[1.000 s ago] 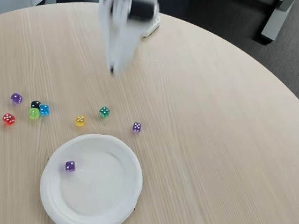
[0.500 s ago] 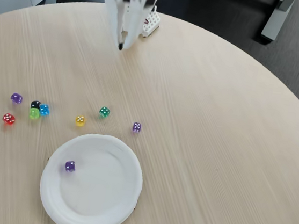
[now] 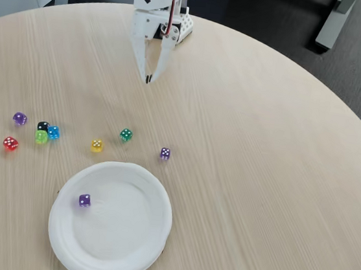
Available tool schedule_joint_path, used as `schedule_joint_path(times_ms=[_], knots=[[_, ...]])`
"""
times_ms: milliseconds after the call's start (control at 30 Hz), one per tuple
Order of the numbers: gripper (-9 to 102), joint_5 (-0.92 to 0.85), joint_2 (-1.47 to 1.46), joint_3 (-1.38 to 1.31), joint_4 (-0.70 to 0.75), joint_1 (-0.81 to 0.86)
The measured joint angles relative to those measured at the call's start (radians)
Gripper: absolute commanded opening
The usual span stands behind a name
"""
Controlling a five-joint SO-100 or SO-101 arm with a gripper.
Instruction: Pick a purple dice and put it in the plate.
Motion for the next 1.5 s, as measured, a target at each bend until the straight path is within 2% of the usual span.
schedule_joint_path(times_ms=[500,867,1500], knots=[[0,-0.003,0.0,0.002,0.002,0.002],[1,0.104,0.0,0.002,0.002,0.002],[1,0.104,0.0,0.002,0.002,0.005]])
